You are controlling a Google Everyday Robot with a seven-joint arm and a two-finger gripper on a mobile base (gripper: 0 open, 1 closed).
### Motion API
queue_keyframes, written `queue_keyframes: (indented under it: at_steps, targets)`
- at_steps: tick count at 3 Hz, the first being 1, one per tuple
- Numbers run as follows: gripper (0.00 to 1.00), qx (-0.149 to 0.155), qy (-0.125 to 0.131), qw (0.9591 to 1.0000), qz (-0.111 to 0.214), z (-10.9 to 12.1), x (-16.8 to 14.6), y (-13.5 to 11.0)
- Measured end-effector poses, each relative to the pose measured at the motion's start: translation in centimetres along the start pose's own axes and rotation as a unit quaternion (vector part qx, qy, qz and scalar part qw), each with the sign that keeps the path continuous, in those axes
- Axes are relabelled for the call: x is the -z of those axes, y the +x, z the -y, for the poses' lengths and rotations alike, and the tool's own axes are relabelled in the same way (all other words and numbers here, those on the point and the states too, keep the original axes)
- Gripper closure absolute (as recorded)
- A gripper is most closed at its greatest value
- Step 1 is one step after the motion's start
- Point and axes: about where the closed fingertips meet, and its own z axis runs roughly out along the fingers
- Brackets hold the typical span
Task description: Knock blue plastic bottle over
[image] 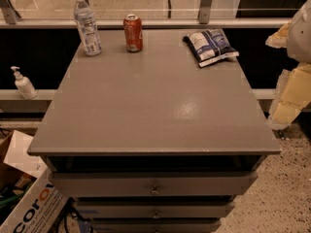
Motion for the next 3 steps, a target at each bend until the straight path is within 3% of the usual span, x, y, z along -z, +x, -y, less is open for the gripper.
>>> queue_keyframes:
  at_steps: [2, 3]
  targets:
    - [0.00, 0.007, -0.007, 0.9999, 0.003, 0.9, -1.0, -0.3]
    - [0.00, 0.037, -0.009, 0.9989, 0.028, 2.0, -3.6, -1.6]
